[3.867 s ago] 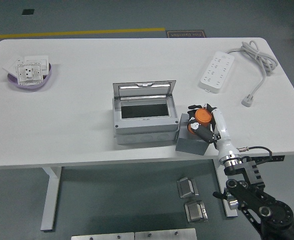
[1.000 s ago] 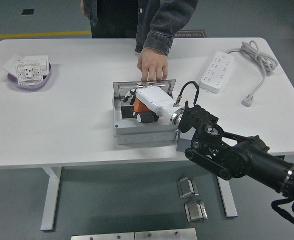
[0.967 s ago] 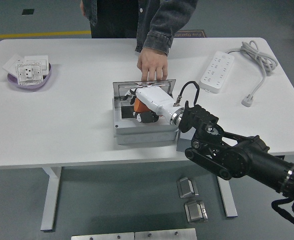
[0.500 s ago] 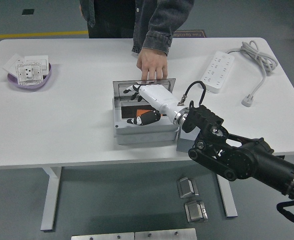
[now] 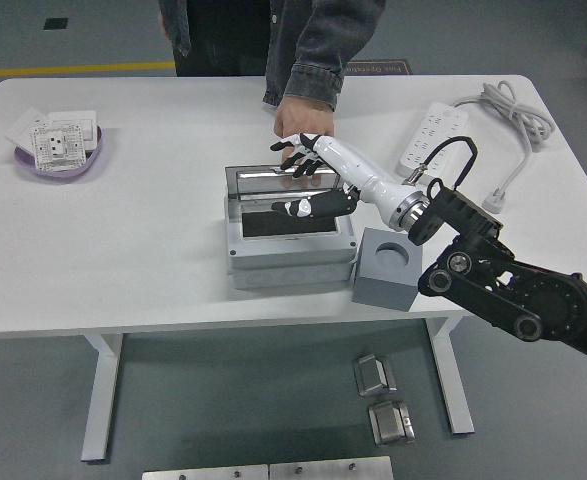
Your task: Pick up the cylinder from the cube,place it in the box,flap close box
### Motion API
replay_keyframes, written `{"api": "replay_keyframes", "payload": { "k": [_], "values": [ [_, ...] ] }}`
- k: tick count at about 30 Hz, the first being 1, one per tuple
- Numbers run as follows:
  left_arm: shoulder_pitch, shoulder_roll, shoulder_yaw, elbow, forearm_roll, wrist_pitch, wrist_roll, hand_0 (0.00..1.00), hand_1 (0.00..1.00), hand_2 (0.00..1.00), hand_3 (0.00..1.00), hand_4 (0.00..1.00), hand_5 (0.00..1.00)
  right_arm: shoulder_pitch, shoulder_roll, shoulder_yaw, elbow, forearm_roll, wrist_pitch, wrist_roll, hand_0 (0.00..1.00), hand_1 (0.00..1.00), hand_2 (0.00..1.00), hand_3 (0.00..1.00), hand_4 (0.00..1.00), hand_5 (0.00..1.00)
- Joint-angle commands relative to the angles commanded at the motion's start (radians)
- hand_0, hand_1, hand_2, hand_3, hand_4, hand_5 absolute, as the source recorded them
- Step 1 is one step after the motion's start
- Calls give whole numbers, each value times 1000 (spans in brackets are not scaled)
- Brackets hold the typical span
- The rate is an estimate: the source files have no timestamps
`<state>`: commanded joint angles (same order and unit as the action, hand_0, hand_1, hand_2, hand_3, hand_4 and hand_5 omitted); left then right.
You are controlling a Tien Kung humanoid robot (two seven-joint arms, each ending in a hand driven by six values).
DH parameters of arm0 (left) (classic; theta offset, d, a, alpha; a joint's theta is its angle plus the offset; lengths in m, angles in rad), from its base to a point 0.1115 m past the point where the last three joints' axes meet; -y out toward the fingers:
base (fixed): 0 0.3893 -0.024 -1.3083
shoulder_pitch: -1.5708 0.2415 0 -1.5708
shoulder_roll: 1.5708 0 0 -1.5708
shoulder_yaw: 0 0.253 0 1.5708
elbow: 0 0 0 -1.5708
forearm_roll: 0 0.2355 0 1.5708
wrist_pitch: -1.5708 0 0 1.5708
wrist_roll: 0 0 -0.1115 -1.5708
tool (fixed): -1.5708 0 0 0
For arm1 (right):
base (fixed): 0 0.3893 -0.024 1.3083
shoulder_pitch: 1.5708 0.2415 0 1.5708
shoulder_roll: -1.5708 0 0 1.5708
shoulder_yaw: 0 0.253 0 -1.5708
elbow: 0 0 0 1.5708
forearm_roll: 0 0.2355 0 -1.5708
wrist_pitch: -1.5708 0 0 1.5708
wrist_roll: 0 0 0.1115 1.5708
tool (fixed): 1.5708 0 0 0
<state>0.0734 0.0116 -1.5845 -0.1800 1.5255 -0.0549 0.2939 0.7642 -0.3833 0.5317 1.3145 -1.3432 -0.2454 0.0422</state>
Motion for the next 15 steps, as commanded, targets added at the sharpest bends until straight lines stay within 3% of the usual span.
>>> {"api": "replay_keyframes", "payload": {
  "k": [2,6,15],
  "values": [
    [0,1,3,0,-2,0,0,672,682,588,697,469,48,18,-1,13,-2,28,7,-4,557,528,648,727,716,194],
    [-1,4,11,0,-8,0,0,672,682,588,697,469,48,53,23,18,-51,44,17,-2,557,528,648,727,716,194],
    [-13,9,49,0,-30,-1,1,671,682,586,691,454,52,121,156,-30,-253,36,26,22,546,524,645,722,674,195]
  ]
}}
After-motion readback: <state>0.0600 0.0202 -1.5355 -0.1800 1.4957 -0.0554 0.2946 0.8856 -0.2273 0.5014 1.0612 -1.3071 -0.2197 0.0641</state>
